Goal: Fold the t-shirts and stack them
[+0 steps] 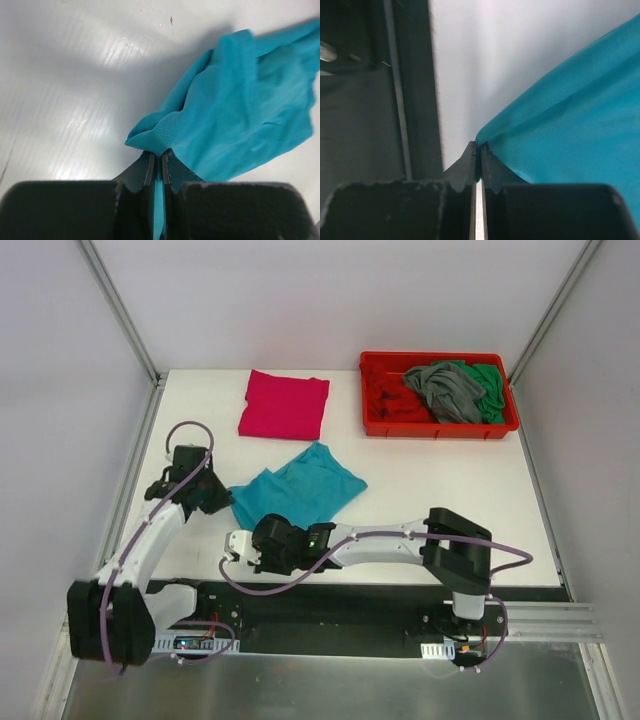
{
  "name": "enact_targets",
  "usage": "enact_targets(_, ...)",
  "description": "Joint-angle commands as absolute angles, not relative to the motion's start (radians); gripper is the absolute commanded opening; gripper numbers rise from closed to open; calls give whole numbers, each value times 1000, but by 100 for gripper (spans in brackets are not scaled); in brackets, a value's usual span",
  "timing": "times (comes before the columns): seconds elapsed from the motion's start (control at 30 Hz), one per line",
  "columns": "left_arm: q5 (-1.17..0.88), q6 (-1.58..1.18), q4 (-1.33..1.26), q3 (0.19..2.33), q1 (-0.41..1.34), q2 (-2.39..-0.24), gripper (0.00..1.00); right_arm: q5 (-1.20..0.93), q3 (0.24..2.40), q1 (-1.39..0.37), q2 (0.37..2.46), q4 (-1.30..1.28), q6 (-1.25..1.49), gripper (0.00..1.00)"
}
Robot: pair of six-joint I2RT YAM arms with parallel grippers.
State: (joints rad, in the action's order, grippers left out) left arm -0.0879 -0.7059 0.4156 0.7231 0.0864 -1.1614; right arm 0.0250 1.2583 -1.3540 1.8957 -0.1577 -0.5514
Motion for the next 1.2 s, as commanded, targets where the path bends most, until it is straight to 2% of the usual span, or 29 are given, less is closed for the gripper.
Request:
enact_targets(0.0, 112, -739, 517, 726, 84, -927, 0, -254, 1293, -1378, 1723, -129, -381, 1)
enact_targets(0.13, 130, -735, 563, 761, 83, -763, 0, -363, 1261, -1373, 1593, -66, -309, 1)
enact_targets(0.3, 68, -764, 569, 814, 84, -741, 0, -413, 1214, -1335, 1505, -45, -206, 2)
enact_targets(0.5, 18, -770, 563, 876, 100, -892, 0, -428, 1132, -1246, 1470, -5, -69, 2)
enact_targets(0.8, 101, -770, 531, 968, 290, -1075, 0, -413, 974, -1197, 1401, 164, 78, 2)
enact_targets(1.03, 110, -761, 499, 1031, 365, -1239, 0, -166, 789, -1195, 1313, 288, 270, 6)
enact_targets(1.17, 98, -749, 486, 1060, 425, -1345, 0, -92, 697, -1192, 1292, 325, 351, 9)
